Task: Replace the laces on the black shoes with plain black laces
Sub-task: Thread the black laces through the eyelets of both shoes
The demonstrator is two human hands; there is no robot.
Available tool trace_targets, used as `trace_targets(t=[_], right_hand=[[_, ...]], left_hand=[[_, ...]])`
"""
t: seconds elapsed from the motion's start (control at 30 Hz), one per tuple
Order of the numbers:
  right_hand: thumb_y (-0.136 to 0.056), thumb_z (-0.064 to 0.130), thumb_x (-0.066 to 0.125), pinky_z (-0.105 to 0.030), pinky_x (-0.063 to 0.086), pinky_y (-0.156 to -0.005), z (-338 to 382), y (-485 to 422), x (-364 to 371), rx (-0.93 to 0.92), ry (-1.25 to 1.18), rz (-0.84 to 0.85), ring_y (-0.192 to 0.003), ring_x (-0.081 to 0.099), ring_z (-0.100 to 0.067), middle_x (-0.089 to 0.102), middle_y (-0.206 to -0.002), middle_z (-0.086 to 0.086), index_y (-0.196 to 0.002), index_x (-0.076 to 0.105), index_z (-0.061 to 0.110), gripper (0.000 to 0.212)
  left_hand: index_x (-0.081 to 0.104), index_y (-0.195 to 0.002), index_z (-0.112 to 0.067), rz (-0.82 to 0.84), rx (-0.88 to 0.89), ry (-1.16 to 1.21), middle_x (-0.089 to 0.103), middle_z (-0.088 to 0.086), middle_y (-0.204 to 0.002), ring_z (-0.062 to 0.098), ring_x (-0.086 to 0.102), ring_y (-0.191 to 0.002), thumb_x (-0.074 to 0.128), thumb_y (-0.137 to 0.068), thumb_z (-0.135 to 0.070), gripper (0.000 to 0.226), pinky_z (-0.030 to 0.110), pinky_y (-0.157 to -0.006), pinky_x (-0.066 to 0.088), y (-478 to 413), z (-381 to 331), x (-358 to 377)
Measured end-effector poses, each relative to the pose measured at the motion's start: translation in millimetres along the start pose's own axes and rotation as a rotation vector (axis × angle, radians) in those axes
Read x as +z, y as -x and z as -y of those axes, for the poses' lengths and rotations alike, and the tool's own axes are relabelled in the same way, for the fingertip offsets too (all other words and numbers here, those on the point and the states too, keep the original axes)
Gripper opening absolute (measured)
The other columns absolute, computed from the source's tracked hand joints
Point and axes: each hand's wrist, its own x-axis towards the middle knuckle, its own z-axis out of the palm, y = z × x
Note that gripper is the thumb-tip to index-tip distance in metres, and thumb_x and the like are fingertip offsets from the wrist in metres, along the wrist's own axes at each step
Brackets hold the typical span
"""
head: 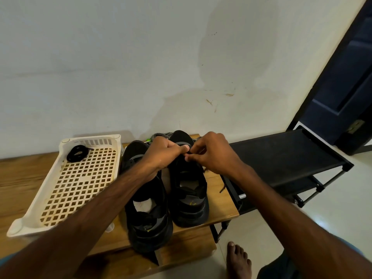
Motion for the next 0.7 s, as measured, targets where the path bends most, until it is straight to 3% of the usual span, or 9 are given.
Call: trace_targets(t=[0.1,0.17,0.23,0.33,0.57,0.7], right_hand=[[-0.085,0.029,0.083,-0.022,0.058,-0.072,-6,-2,-8,0.006,-0.071,-0.012,-0.075,0.070,-0.004,0.077,-0.081,0.007,-0.090,0.084,0.019,0.011],[-0.085,0.025,0.083,-0.020,0.055,-0.069,-11,-1,-13,0.032,-0.154,0.008,-0.073,0.069,-0.002,0.076,-0.078,0.007,-0.087,0.084,0.016,0.009],[-0.085,0.021,0.083,-0.027,0.057,-0.070,-15,2,-16,0.102,-0.243,0.027,-0.073,0.070,-0.010,0.077,-0.078,0.001,-0.086,0.083,0.011,0.011],[-0.084,0.019,0.083,-0.038,0.063,-0.078,-22,5,-19,0.200,-0.286,0.070,-0.084,0.074,-0.029,0.078,-0.081,-0.009,-0.085,0.081,0.003,0.016],[-0.083,0.016,0.083,-0.045,0.062,-0.088,-30,6,-22,0.358,-0.339,0.185,-0.093,0.075,-0.031,0.078,-0.089,-0.012,-0.091,0.080,-0.002,0.020],[-0.081,0.014,0.084,-0.045,0.062,-0.088,-35,5,-23,0.385,-0.353,0.187,-0.089,0.076,-0.026,0.079,-0.088,-0.011,-0.092,0.079,-0.004,0.021]], left_hand=[[0.082,-0.075,-0.016,0.010,0.027,0.013,0.070,-0.009,-0.059,-0.007,0.063,-0.061,0.081,-0.083,-0.039,0.024,0.023,-0.072,0.051,-1,1,-4],[0.081,-0.074,-0.018,0.035,0.020,0.035,0.062,-0.015,-0.048,-0.011,0.059,-0.052,0.085,-0.078,-0.042,0.025,0.023,-0.070,0.046,-1,2,-7],[0.082,-0.078,-0.018,0.050,-0.001,0.047,0.063,-0.017,-0.049,-0.013,0.058,-0.051,0.088,-0.073,-0.045,0.028,0.021,-0.069,0.045,-2,5,-10],[0.083,-0.079,-0.019,0.048,-0.030,0.065,0.077,-0.012,-0.075,-0.012,0.067,-0.073,0.093,-0.067,-0.039,0.026,0.016,-0.071,0.043,-2,11,-16],[0.082,-0.069,-0.021,-0.030,-0.020,-0.088,0.074,-0.015,-0.068,-0.005,0.065,-0.080,0.094,-0.066,-0.036,0.020,0.016,-0.065,0.042,-4,13,-23],[0.081,-0.075,-0.019,-0.036,0.010,-0.180,0.076,-0.006,-0.082,0.002,0.066,-0.085,0.093,-0.069,-0.037,0.022,0.018,-0.064,0.043,-7,16,-29]])
